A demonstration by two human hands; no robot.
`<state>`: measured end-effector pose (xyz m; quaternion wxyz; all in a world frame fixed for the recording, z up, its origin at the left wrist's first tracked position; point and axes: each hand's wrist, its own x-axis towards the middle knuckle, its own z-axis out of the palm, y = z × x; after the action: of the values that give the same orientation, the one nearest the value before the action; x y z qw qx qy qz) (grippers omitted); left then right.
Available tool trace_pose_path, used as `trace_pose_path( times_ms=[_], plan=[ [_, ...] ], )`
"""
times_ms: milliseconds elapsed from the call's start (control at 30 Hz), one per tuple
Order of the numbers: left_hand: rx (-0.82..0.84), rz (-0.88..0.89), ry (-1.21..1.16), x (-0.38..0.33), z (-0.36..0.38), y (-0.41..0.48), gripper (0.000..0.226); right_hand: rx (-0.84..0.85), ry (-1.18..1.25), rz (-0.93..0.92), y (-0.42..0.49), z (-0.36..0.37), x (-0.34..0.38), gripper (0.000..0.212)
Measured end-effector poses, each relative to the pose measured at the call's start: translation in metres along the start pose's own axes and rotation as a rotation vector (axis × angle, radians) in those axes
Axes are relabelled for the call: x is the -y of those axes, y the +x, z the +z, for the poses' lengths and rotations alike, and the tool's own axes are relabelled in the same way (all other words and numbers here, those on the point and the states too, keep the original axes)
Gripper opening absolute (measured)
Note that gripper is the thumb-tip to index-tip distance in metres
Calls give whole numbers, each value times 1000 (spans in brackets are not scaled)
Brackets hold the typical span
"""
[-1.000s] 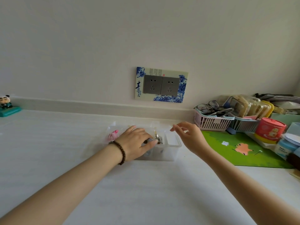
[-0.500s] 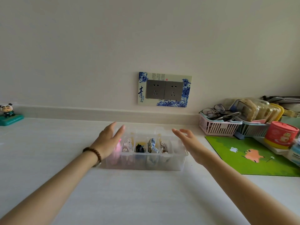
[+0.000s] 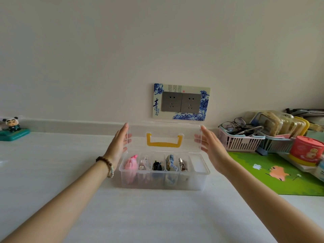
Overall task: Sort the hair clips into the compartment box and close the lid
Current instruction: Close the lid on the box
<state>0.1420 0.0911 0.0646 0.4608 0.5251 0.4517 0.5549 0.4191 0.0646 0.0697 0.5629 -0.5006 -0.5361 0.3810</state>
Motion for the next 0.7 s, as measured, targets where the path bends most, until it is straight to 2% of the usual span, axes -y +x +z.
trace_pose_path(
  times_ms=[133, 233, 267, 333, 367, 433, 500, 567, 700],
  plan=[
    [-65, 165, 12, -4, -7, -18, 38, -35, -29, -69, -19, -3, 11, 61],
    [-17, 235, 151, 4, -13, -35, 31, 5, -142, -109, -40, 1, 5, 39],
    [-3, 254, 204, 9, -14, -39, 24, -5, -184, -129, -47, 3, -1, 36],
    [-5, 284, 289, 21, -16, -44, 9, -51, -230, -180, -54, 5, -16, 15],
    [-6, 291, 321, 26, -16, -45, 17, -64, -256, -203, -57, 6, -22, 4],
    [-17, 241, 326, 33, -17, -45, 42, -58, -268, -198, -60, 7, -30, 25],
    [-29, 144, 272, 36, -18, -43, 58, -60, -211, -102, -62, 9, -31, 43],
    [-13, 77, 239, 43, -20, -40, 65, -50, -164, -25, -64, 9, -34, 54],
    [41, 23, 180, 51, -21, -37, 67, -66, -112, 41, -67, 10, -40, 60]
  ],
)
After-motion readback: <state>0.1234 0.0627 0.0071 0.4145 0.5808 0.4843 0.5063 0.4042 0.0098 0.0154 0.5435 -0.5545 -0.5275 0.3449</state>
